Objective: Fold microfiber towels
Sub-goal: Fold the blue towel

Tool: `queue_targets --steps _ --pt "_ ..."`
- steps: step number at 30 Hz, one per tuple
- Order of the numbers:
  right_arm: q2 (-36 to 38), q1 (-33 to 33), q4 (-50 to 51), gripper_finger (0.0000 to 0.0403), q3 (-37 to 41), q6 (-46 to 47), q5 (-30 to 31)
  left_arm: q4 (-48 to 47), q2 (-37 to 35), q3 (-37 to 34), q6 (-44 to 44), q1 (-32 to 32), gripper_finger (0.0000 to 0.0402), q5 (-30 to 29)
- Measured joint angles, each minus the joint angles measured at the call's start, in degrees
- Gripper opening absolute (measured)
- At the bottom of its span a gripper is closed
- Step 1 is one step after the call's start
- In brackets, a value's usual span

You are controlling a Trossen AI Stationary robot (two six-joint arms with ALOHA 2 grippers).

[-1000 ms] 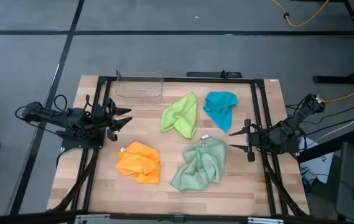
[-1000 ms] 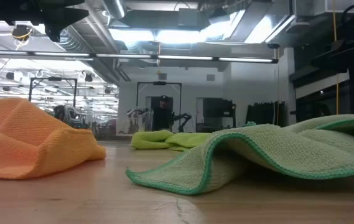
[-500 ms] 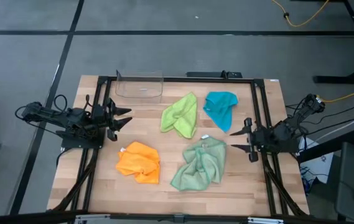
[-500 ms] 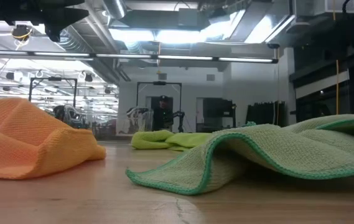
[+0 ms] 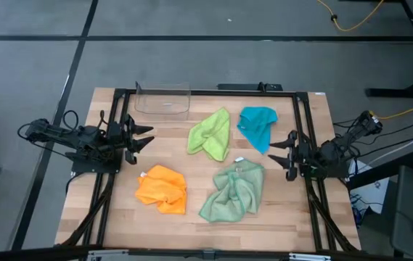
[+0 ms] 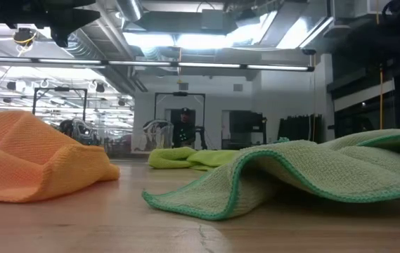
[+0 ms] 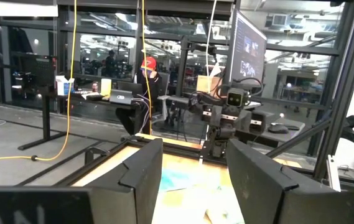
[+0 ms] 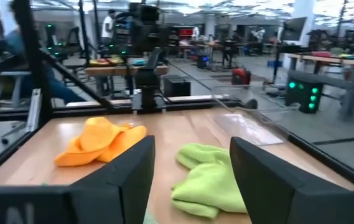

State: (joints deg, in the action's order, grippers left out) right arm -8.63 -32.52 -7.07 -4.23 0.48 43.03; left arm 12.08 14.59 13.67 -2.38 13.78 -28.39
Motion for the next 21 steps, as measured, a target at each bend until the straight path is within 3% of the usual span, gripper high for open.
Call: queue_targets --steps 6,13,21 --pt "0.0 2.6 0.0 0.0211 0.0 5.4 0.0 0.0 0.0 0.0 0.0 0.0 0.0172 0.0" --pt "-0.2 6.3 -0.3 0.0211 -2.8 4.9 0.0 0.0 0.0 0.0 0.0 0.0 0.0172 0.0" --pt "-8.4 12.8 -5.6 0.0211 -10.3 -6.5 0.0 0.0 0.0 0.0 0.0 0.0 0.0172 0.0"
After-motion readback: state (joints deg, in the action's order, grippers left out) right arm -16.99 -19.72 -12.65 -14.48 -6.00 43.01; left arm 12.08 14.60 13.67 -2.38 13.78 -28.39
